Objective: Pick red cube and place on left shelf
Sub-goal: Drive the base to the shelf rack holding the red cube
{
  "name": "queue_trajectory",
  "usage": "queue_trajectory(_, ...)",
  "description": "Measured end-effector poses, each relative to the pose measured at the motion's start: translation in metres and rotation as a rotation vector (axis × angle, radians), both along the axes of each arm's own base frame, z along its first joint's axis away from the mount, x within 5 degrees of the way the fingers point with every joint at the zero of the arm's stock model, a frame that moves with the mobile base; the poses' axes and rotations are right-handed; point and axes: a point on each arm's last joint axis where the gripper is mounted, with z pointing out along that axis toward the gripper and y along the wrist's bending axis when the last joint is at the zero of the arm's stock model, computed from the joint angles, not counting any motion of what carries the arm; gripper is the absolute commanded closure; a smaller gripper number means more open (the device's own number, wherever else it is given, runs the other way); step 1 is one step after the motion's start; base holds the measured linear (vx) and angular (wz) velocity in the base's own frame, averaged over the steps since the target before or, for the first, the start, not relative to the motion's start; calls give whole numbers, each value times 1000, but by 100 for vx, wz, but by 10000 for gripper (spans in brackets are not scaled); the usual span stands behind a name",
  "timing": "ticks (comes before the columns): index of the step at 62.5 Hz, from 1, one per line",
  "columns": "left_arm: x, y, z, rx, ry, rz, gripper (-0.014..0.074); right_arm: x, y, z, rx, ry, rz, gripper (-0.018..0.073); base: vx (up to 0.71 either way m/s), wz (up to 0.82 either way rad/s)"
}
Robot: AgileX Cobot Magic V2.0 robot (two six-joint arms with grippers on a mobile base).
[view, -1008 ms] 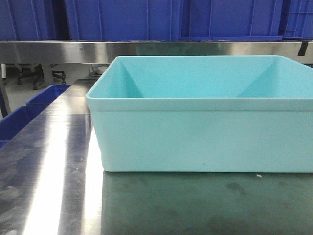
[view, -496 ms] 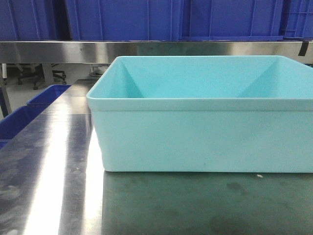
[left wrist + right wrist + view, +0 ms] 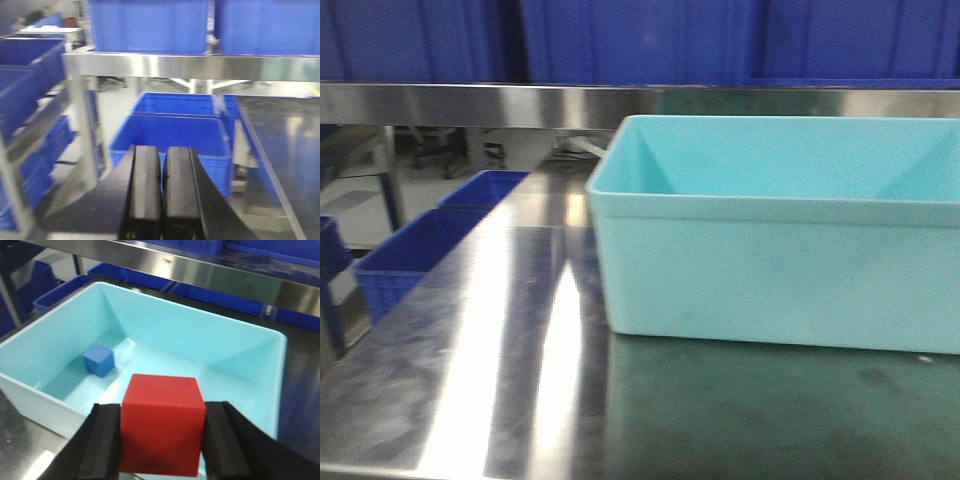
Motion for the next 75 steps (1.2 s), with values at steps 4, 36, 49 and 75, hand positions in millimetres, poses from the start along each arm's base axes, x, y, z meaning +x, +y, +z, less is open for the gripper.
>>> queue_trajectory(4, 0, 0, 0, 0, 0, 0, 506, 0, 0, 0, 0, 0, 0, 436, -2, 62)
queue_trajectory(36, 0, 0, 0, 0, 0, 0, 506, 0, 0, 0, 1, -2, 0, 436, -14, 74)
queue_trajectory(49, 0, 0, 0, 0, 0, 0, 506, 0, 0, 0, 1, -2, 0, 436, -18, 94)
queue_trajectory(75, 0, 0, 0, 0, 0, 0, 506, 0, 0, 0, 1, -2, 0, 436, -13, 99)
